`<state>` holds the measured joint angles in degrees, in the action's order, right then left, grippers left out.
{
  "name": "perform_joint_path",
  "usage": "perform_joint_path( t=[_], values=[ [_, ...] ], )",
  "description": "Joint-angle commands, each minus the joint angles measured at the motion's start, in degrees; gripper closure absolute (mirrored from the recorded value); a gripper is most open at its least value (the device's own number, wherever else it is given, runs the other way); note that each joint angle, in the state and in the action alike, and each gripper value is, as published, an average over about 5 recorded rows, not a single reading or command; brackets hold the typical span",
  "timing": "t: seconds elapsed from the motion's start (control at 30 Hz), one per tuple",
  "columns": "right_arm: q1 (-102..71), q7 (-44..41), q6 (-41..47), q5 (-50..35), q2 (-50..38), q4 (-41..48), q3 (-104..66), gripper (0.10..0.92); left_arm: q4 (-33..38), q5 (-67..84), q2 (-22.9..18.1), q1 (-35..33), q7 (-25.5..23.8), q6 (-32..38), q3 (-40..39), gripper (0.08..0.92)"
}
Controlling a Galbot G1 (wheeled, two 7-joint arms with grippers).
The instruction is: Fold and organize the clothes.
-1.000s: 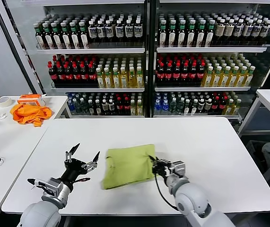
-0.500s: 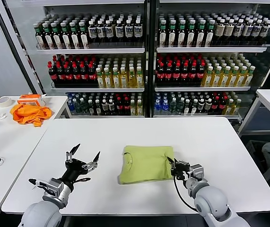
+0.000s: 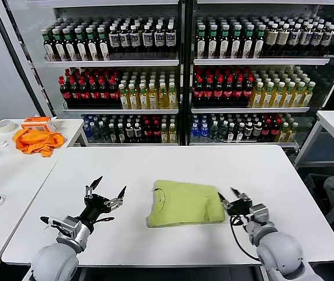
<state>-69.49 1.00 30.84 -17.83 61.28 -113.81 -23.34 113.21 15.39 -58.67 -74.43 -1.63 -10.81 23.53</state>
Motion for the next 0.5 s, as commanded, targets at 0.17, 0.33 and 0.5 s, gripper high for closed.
perform_joint_path(
  t=[0.17,0.33,0.5],
  values=[
    [1.52,4.95,-10.54,4.14,1.29,0.32,-5.64,0.33,-3.5,0.77,0.0,1.96,-2.69,2.75,-0.18,0.177],
    [2.16,5.4,-13.6,5.12,1.8,2.37,-4.92,0.222,-4.23,1.28,0.32,3.5,-1.56,3.37,-0.15,0.177],
    [2.26,5.43,-14.33,2.84,1.74,4.39,-6.84,0.203,-6.52,2.0,0.03,6.59,-2.22,3.99,-1.5,0.177]
  ],
)
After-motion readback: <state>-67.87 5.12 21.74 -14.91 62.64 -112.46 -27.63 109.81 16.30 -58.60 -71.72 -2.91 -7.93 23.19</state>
